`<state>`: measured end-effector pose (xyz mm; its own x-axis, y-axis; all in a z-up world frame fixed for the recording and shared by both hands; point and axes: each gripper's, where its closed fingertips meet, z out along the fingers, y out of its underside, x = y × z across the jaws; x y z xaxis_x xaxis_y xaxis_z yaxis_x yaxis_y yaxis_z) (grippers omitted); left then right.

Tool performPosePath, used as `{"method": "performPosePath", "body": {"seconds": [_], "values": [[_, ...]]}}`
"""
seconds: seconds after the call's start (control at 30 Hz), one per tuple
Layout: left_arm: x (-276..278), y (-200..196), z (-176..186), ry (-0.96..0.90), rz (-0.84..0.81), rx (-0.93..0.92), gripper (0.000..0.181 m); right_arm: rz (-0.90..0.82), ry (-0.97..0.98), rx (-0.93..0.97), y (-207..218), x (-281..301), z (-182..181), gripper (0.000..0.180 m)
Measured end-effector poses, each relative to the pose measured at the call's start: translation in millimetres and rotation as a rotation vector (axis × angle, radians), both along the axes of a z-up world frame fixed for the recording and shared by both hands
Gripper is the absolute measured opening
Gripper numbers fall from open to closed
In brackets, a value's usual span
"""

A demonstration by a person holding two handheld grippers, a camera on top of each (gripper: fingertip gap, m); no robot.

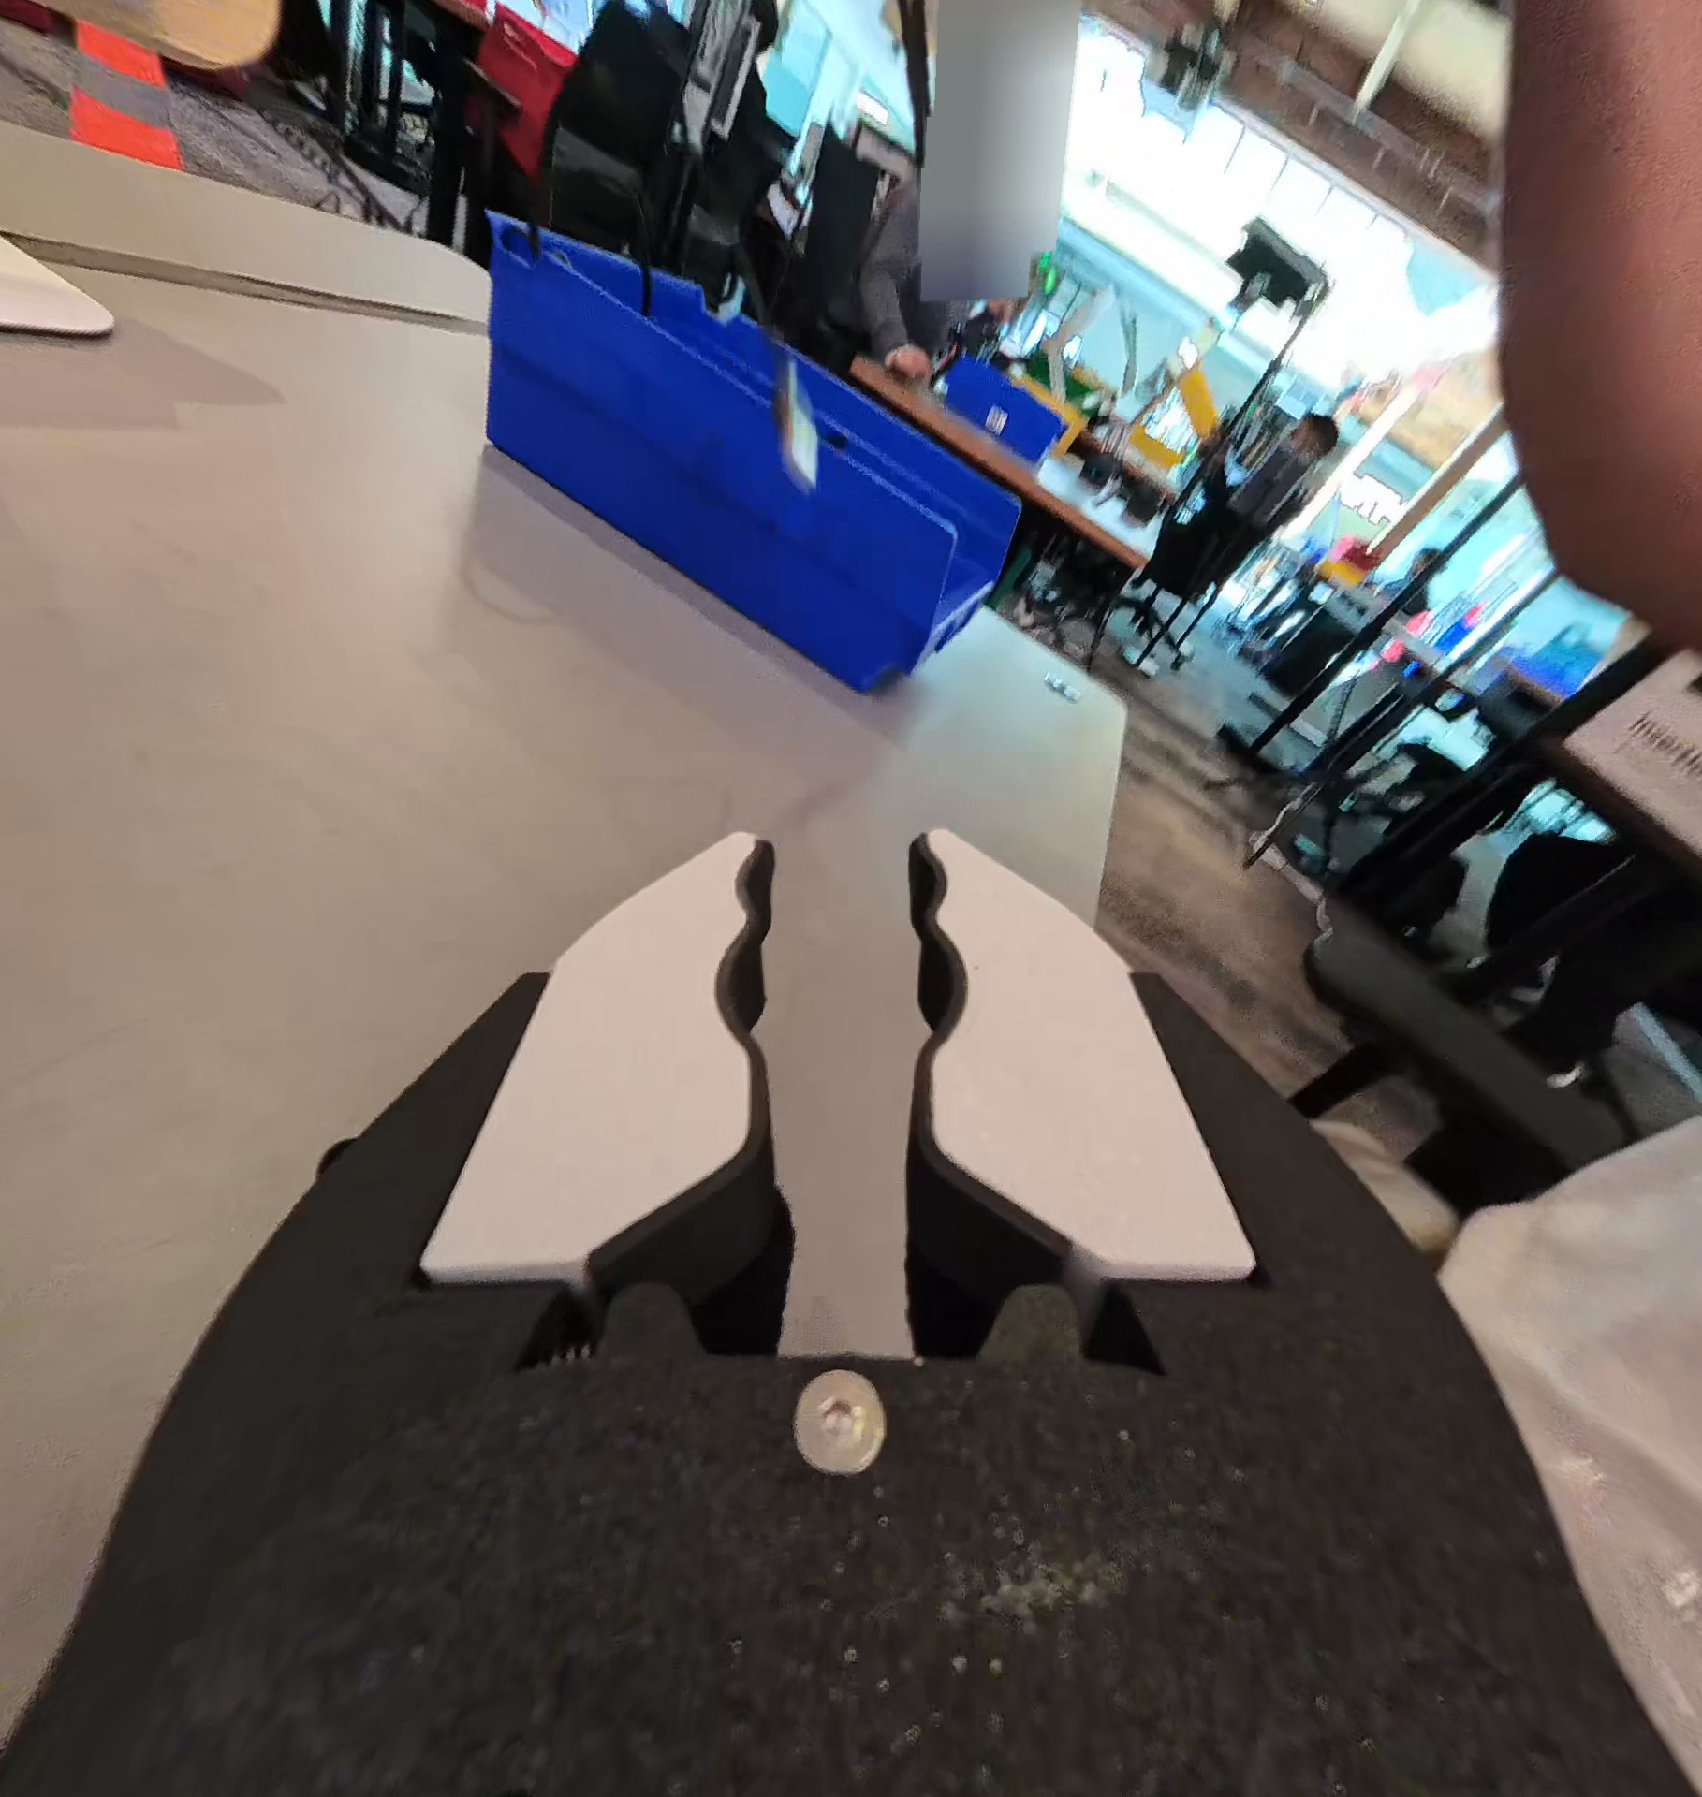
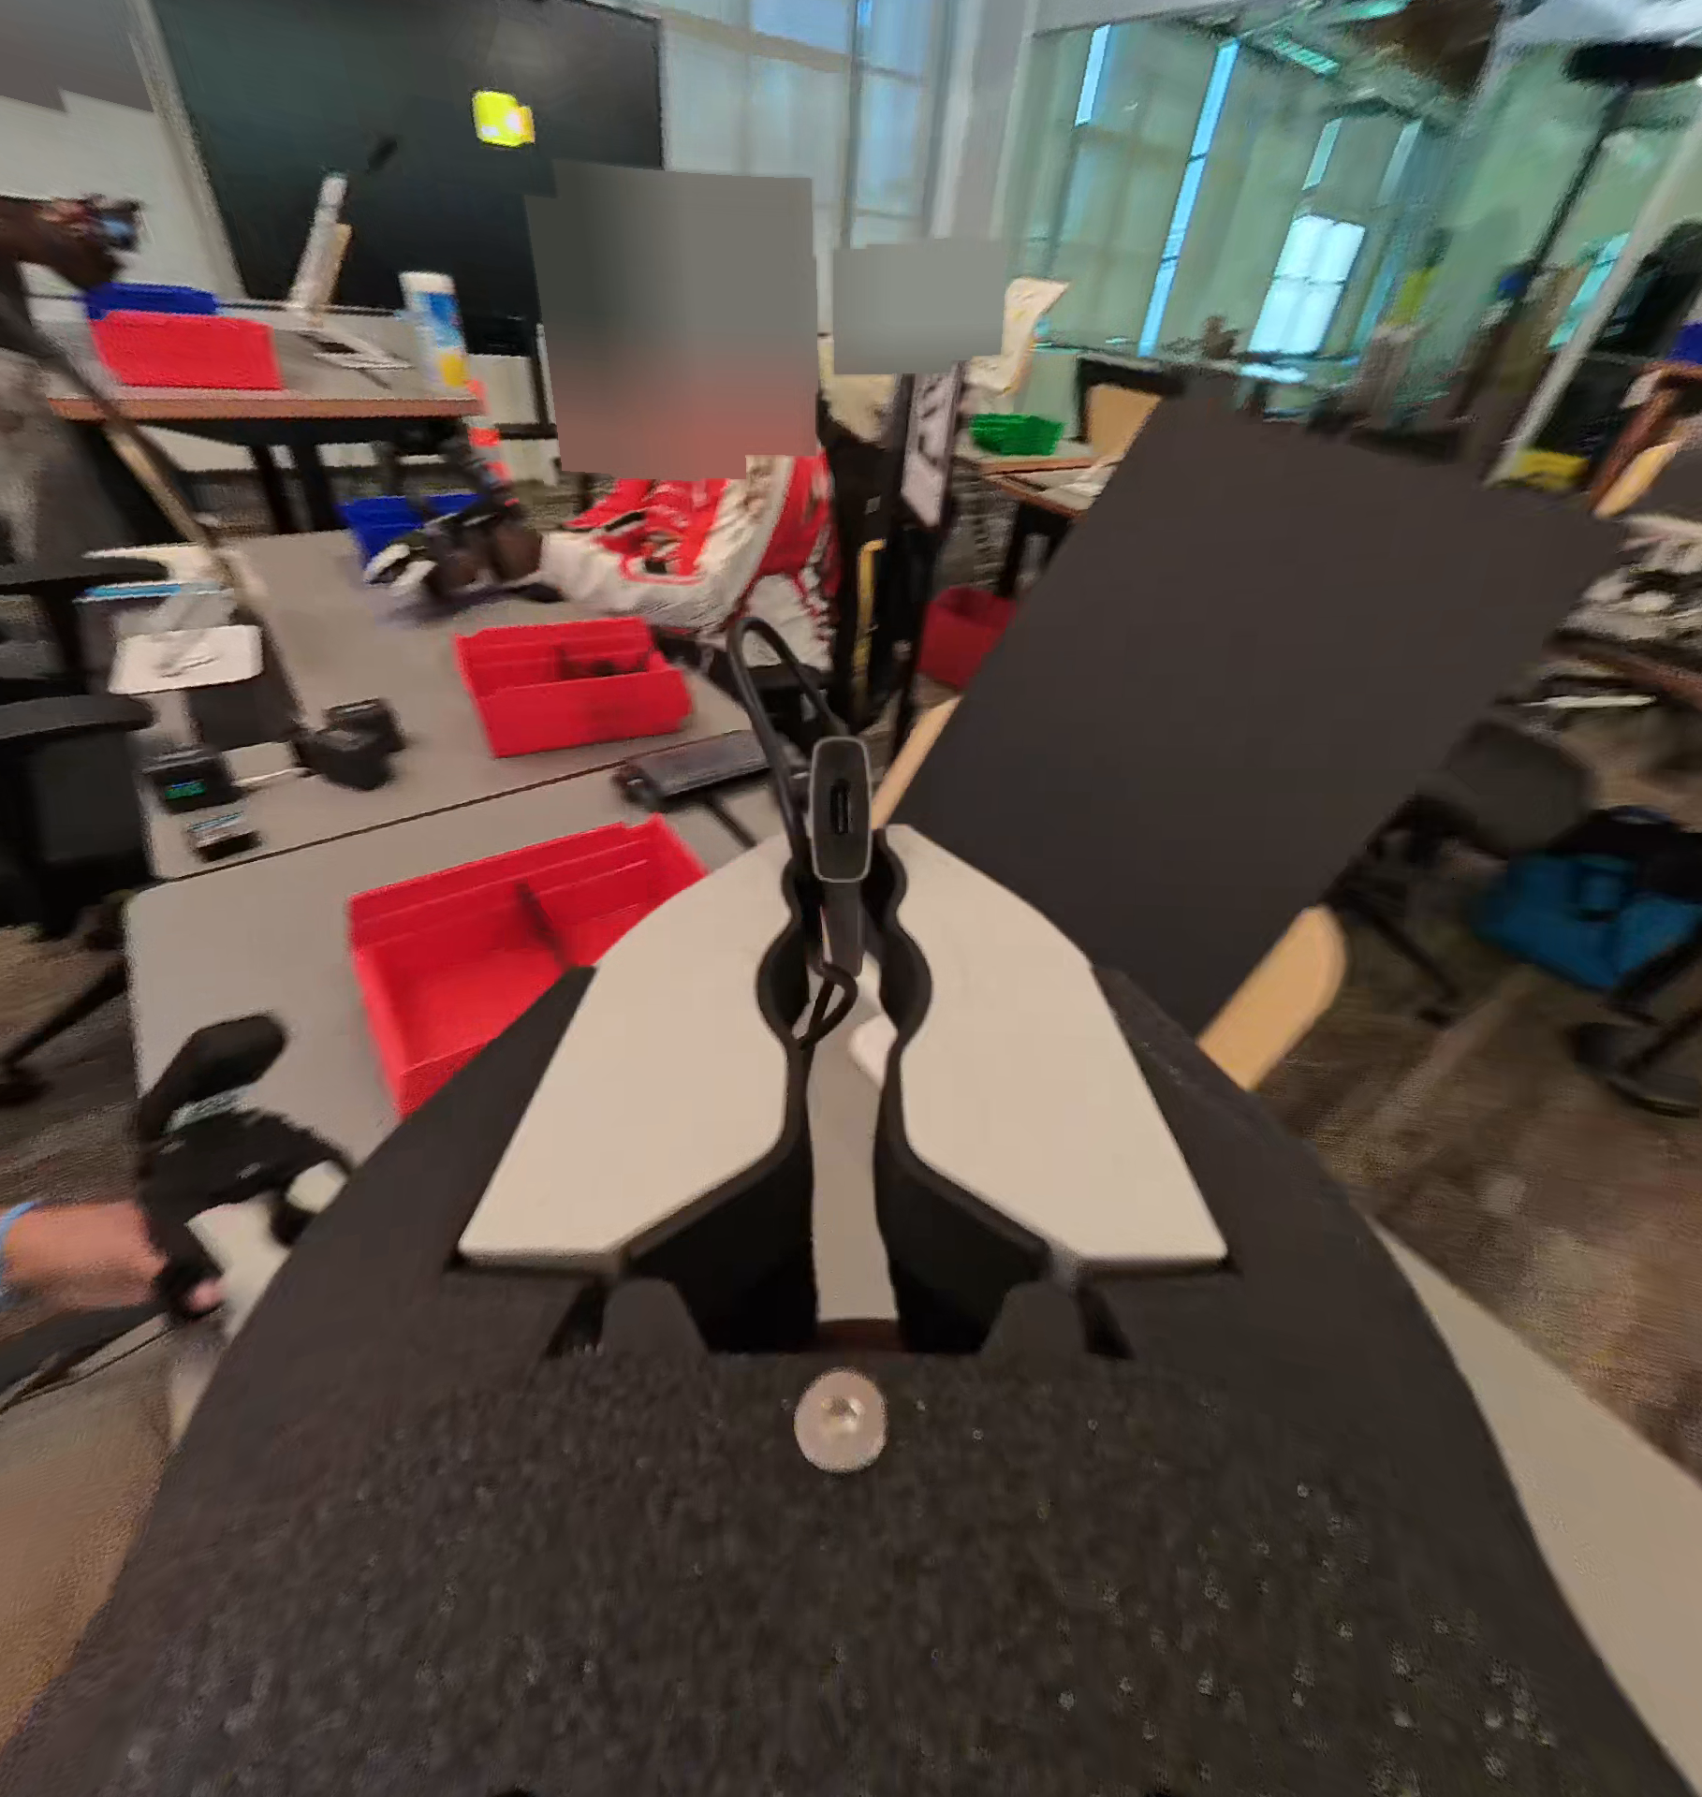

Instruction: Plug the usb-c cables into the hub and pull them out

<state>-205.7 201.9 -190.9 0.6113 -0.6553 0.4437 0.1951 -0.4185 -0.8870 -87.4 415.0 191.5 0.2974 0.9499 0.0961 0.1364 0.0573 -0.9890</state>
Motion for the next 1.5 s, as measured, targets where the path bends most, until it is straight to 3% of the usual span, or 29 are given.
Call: {"method": "performPosePath", "body": {"seconds": [0.17, 0.33, 0.5, 0.8, 0.9, 1.1, 1.23, 1.43, 1.47, 1.5], "values": [[16.1, -6.7, -1.8, 0.054, -0.042, 0.026, 0.024, -0.173, -0.022, 0.060, 62.9, 42.2, 72.4, 0.009], [16.5, -7.0, -3.5, 0.050, -0.056, 0.016, 0.024, -0.286, -0.064, 0.019, 108.4, 81.8, 62.5, 0.009], [14.0, -4.9, -4.6, 0.045, -0.047, 0.011, 0.024, -0.352, -0.072, -0.043, 143.6, 112.6, -11.3, 0.009], [19.3, -5.0, -15.9, 0.140, -0.054, 0.012, 0.025, -0.397, -0.335, -0.345, 181.4, 135.1, -255.6, 0.009], [21.3, -4.6, -21.7, 0.182, -0.060, 0.005, 0.025, -0.385, -0.452, -0.393, 182.1, 135.3, -317.0, 0.010], [23.2, -5.8, -19.8, 0.180, -0.065, 0.020, 0.021, -0.363, -0.591, -0.471, 186.8, 134.8, -365.9, 0.010], [28.6, -7.4, -17.7, 0.180, -0.087, 0.038, 0.021, -0.347, -0.888, -0.494, 180.3, 154.2, -403.1, 0.011], [36.6, -10.2, -21.2, 0.210, -0.115, 0.044, 0.025, -0.352, -0.876, -0.536, 192.0, 152.7, -405.4, 0.011], [36.6, -10.7, -20.9, 0.215, -0.113, 0.047, 0.025, -0.374, -0.884, -0.536, 196.7, 156.2, -402.8, 0.014], [35.3, -10.4, -20.1, 0.219, -0.102, 0.058, 0.026, -0.399, -0.878, -0.532, 201.5, 158.8, -397.3, 0.030]]}}
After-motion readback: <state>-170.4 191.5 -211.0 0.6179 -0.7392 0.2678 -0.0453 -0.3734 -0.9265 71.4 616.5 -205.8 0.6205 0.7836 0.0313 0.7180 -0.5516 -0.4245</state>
